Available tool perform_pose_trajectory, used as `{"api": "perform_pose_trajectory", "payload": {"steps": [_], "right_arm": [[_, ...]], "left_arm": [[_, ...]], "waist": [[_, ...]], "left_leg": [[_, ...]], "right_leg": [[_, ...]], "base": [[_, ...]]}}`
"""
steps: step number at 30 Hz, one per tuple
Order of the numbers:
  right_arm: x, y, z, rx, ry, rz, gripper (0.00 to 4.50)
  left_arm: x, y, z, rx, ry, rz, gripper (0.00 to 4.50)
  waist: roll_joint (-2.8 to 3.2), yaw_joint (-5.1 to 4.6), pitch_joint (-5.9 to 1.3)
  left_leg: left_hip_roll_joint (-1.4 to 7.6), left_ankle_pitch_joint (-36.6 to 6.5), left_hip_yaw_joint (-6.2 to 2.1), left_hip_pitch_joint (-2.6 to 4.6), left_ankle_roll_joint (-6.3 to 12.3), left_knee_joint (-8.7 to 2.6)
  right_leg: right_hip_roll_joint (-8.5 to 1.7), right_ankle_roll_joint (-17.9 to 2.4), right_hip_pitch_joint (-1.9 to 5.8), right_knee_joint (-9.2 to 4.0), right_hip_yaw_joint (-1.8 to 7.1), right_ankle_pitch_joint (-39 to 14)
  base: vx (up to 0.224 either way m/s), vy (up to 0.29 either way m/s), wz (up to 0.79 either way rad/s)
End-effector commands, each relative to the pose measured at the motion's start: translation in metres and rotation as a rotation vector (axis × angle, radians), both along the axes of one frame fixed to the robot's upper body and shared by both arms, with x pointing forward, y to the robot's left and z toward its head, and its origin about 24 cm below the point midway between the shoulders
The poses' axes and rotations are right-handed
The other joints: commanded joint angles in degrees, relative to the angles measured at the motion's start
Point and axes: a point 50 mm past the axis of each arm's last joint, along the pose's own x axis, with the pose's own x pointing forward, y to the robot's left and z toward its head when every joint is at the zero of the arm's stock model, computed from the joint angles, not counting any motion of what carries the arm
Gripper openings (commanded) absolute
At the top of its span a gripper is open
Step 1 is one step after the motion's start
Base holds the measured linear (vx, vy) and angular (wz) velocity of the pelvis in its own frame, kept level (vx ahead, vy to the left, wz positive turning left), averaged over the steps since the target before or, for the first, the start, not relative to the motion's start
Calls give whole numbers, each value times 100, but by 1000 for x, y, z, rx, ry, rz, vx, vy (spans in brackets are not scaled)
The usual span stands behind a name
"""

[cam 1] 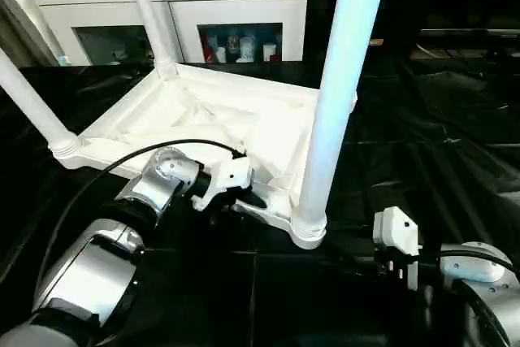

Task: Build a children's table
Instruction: Rotate table base

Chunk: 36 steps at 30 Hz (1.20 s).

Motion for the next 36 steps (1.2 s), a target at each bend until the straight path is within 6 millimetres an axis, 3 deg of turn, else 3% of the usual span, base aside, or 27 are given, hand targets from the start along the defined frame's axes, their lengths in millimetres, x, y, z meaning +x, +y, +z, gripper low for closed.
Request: {"api": "perform_pose_trajectory", "payload": {"steps": [1,6,11,12,13,15,17,18,19,20,22,23,24,25,31,32,34,36], "right_arm": [[2,0,5,-1,-15,4,333],[4,0,4,-9,-21,6,333],[8,-1,6,-8,-44,-11,333],[10,-2,7,-4,-52,-24,333],[12,-4,8,-1,-60,-39,333],[15,-8,11,9,-73,-69,333],[16,-14,15,22,-78,-96,333],[16,-16,16,25,-78,-102,333],[16,-19,16,25,-76,-105,333],[15,-22,17,22,-73,-110,333],[15,-31,18,9,-69,-127,333],[16,-35,19,3,-69,-139,333],[16,-38,19,-1,-70,-148,333],[18,-41,20,-7,-74,-163,333],[31,-45,11,-73,-107,-260,333],[34,-45,8,-89,-123,-293,333],[39,-43,6,-88,-138,-329,333],[44,-39,4,-77,-150,-371,333]], "left_arm": [[4,0,6,6,-24,2,163],[5,-1,4,13,-17,10,123],[5,-1,0,44,-4,33,83],[4,-1,-3,63,9,33,76],[1,-1,-7,75,30,36,67],[-4,0,-15,88,60,38,58],[-8,5,-22,86,69,54,48],[-9,6,-23,84,71,59,42],[-10,7,-24,76,72,69,42],[-11,8,-25,65,79,91,32],[-15,13,-28,50,84,116,28],[-17,15,-29,48,87,122,23],[-19,17,-30,46,89,126,23],[-21,19,-32,42,90,140,17],[-40,35,-36,46,102,254,5],[-42,36,-35,34,90,292,3],[-43,34,-32,-2,47,356,1],[-45,28,-29,-64,4,383,1]], "waist": [[-82,16,-339],[-117,11,-337],[-110,5,-339],[-166,-2,-342],[-139,5,-339],[-178,-1,-325],[-161,8,-329],[-211,6,-335],[-197,8,-338],[-248,8,-351],[-238,2,-346],[-320,-15,-344],[-269,-17,-351],[-301,-32,-342],[-240,-210,-320],[-229,-231,-317],[-220,-292,-305],[-228,-311,-303]], "left_leg": [[392,-564,-169,-76,520,-487],[386,-488,-164,-92,593,-483],[405,-474,-166,-90,601,-491],[399,-469,-157,-93,610,-488],[398,-450,-166,-94,607,-489],[392,-461,-157,-94,599,-494],[419,-394,-172,-99,636,-499],[423,-346,-168,-101,686,-499],[412,-309,-161,-100,717,-496],[417,-219,-158,-102,771,-495],[420,-190,-157,-107,846,-498],[422,-193,-149,-116,880,-499],[425,-150,-157,-113,888,-500],[429,-190,-153,-117,886,-504],[421,-453,-170,-148,726,-534],[418,-565,-157,-118,671,-534],[420,-620,-183,-165,592,-551],[401,-754,-170,-120,591,-550]], "right_leg": [[-483,-1465,388,-479,242,-1455],[-492,-1482,394,-476,236,-1354],[-500,-1511,386,-473,230,-1291],[-503,-1493,395,-483,230,-1321],[-515,-1497,392,-476,231,-1358],[-508,-1436,381,-501,231,-1587],[-529,-1442,386,-484,237,-1513],[-531,-1462,387,-465,236,-1407],[-522,-1458,381,-468,232,-1364],[-533,-1462,399,-445,230,-1256],[-537,-1451,387,-459,221,-1241],[-535,-1442,386,-466,214,-1273],[-538,-1459,375,-452,209,-1244],[-540,-1457,372,-460,206,-1303],[-542,-1360,367,-520,162,-1913],[-533,-1302,345,-540,153,-2132],[-546,-1223,376,-542,128,-2392],[-496,-1098,323,-589,121,-2676]], "base": [[0,0,0],[0,0,0],[0,0,0],[0,0,0],[0,0,0],[0,0,0],[0,0,0],[0,0,0],[0,0,0],[0,0,0],[0,0,0],[0,0,0],[0,0,0],[0,0,0],[0,0,0],[0,0,0],[0,0,0],[0,0,0]]}}
